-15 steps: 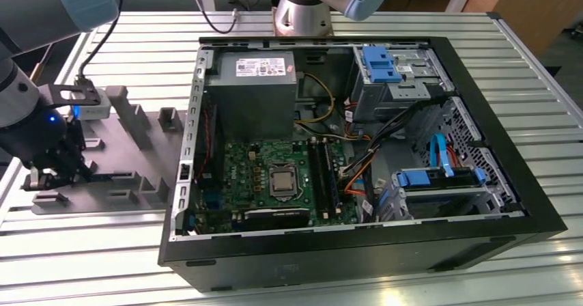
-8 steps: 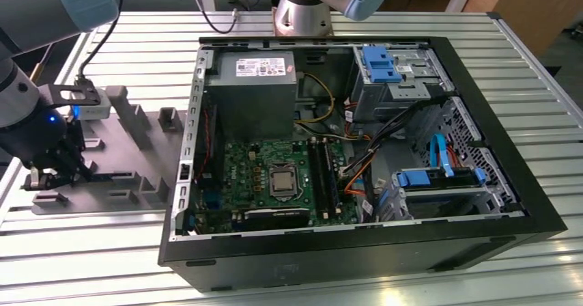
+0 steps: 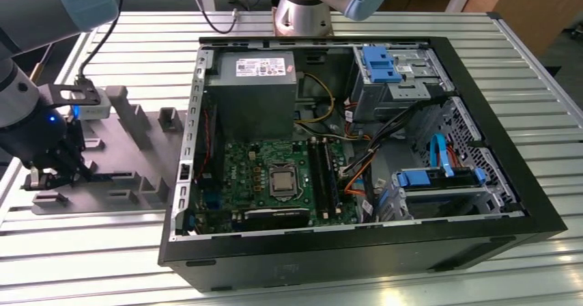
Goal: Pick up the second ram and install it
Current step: 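Pick up the second ram and move it above second insertion slot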
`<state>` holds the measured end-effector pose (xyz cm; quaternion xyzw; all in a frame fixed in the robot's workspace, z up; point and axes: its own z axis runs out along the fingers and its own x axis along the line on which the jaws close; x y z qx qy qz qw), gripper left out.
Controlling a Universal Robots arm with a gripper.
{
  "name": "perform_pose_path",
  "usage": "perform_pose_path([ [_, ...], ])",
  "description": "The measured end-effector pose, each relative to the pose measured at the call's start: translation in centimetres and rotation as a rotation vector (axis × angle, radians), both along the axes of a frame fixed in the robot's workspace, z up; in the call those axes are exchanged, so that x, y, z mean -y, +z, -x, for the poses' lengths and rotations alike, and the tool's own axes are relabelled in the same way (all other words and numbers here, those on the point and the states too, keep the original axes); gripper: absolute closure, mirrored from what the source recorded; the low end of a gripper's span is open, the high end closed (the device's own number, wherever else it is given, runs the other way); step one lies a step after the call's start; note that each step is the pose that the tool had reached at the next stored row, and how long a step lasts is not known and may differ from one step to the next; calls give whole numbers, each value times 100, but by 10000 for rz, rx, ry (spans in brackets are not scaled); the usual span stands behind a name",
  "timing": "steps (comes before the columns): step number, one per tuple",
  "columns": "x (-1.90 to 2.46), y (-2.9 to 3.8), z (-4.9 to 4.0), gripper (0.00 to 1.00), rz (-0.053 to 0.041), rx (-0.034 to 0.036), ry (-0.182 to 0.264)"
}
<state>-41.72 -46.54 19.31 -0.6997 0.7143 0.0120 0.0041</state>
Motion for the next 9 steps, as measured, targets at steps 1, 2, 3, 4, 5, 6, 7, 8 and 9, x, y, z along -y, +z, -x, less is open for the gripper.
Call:
perform_pose_path([
  [1,0,8,0,86,1,-1,0],
  [2,0,18,0,86,2,-3,0],
  [3,0,31,0,86,2,-3,0],
  [4,0,47,1,86,2,-3,-1],
  [5,0,61,0,86,2,-2,0],
  [6,0,75,0,86,1,-2,-1],
  [7,0,87,0,86,2,-3,0],
  [8,0,98,1,86,2,-3,0],
  [9,0,106,0,86,2,-2,0],
])
